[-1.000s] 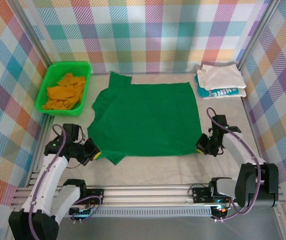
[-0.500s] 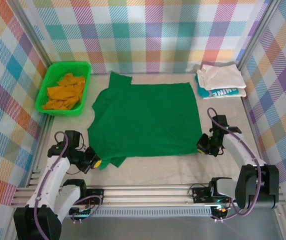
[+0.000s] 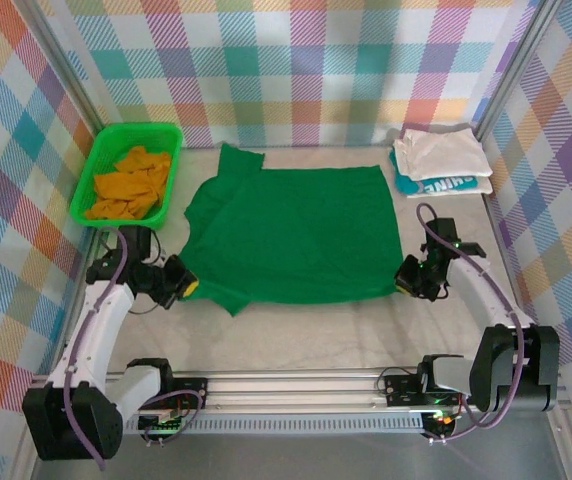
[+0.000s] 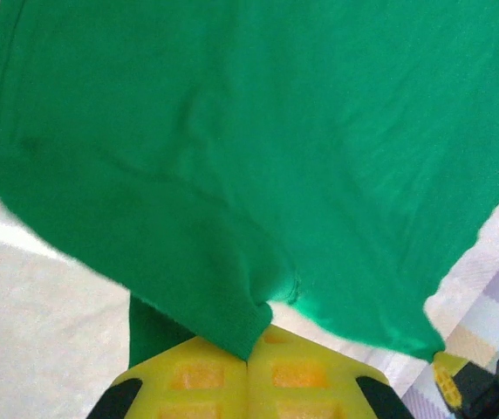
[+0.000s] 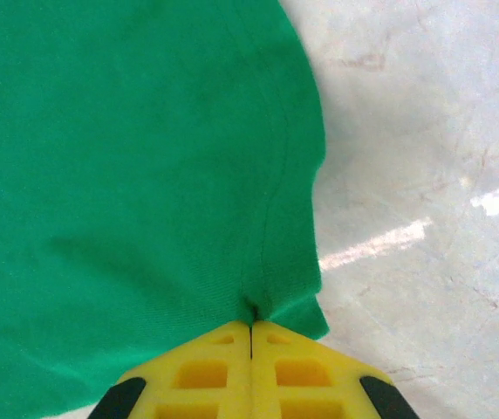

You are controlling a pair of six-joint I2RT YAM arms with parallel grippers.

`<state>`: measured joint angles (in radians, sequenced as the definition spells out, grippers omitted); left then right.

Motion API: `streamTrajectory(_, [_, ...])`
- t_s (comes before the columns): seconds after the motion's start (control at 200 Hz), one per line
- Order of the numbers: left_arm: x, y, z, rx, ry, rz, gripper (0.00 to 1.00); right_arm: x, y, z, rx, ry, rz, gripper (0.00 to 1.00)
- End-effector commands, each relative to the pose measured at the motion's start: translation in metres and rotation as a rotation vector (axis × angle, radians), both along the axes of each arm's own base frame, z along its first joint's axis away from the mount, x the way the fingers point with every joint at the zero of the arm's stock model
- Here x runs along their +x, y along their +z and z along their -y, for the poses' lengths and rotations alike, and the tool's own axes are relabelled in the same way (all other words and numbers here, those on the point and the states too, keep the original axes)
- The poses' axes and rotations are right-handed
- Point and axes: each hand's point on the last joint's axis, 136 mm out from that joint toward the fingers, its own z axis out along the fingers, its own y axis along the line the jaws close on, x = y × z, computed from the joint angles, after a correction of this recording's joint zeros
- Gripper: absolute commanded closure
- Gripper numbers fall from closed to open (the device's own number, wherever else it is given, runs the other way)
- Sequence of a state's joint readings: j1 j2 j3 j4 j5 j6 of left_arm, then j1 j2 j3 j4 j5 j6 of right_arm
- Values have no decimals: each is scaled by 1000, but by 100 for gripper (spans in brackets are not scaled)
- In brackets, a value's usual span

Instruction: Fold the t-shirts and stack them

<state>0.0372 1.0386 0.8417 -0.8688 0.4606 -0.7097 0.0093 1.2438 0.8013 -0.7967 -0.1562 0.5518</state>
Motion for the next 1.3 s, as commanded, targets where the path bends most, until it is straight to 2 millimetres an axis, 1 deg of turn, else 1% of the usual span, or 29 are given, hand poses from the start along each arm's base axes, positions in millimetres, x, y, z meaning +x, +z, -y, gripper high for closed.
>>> streamTrajectory(0.0, [43, 23, -6, 9, -4, 138, 100, 20, 14, 5, -25, 34, 26, 100])
streamTrajectory(0.075, [62, 29, -11, 19, -3, 173, 100, 31, 19, 4, -25, 56, 23, 100])
streamTrajectory(0.165, [80, 31, -22, 65, 0, 187, 100, 44, 19, 6, -42, 65, 27, 99])
streamTrajectory(0.255, [97, 28, -26, 92, -38, 177, 100, 53, 14, 6, -45, 79, 10, 98])
streamTrajectory(0.31, [107, 26, -25, 89, -62, 180, 100, 59, 11, 5, -38, 82, 9, 99])
streamTrajectory(0.39, [118, 21, -26, 101, -92, 167, 100, 68, 11, 3, -26, 89, 13, 99])
streamTrajectory(0.6, [132, 13, -30, 128, -122, 147, 100, 87, 18, 4, -36, 97, 39, 98])
streamTrajectory(0.845, [146, 3, -31, 129, -138, 125, 100, 110, 15, 3, -34, 101, 41, 97])
streamTrajectory(0.99, [158, -1, -33, 137, -145, 112, 100, 128, 13, 1, -19, 99, 48, 94])
streamTrajectory(1.11, [167, -6, -35, 143, -146, 105, 100, 145, 11, -1, -9, 93, 58, 93])
streamTrajectory(1.16, [174, -6, -36, 142, -145, 109, 100, 153, 10, -1, -6, 91, 58, 91])
streamTrajectory(1.175, [177, -5, -36, 141, -144, 112, 96, 156, 11, -1, -5, 89, 60, 90])
streamTrajectory(1.195, [181, -4, -36, 139, -142, 116, 88, 160, 10, 0, -9, 85, 58, 88])
streamTrajectory(1.22, [188, -3, -36, 139, -139, 122, 75, 165, 9, 1, -15, 80, 55, 83])
streamTrajectory(1.235, [191, -2, -37, 138, -139, 123, 70, 168, 10, 1, -17, 80, 57, 80])
streamTrajectory(1.26, [198, 1, -36, 135, -143, 131, 67, 174, 11, 1, -16, 80, 59, 73])
streamTrajectory(1.295, [206, 5, -36, 133, -148, 138, 64, 181, 12, 0, -9, 80, 65, 70])
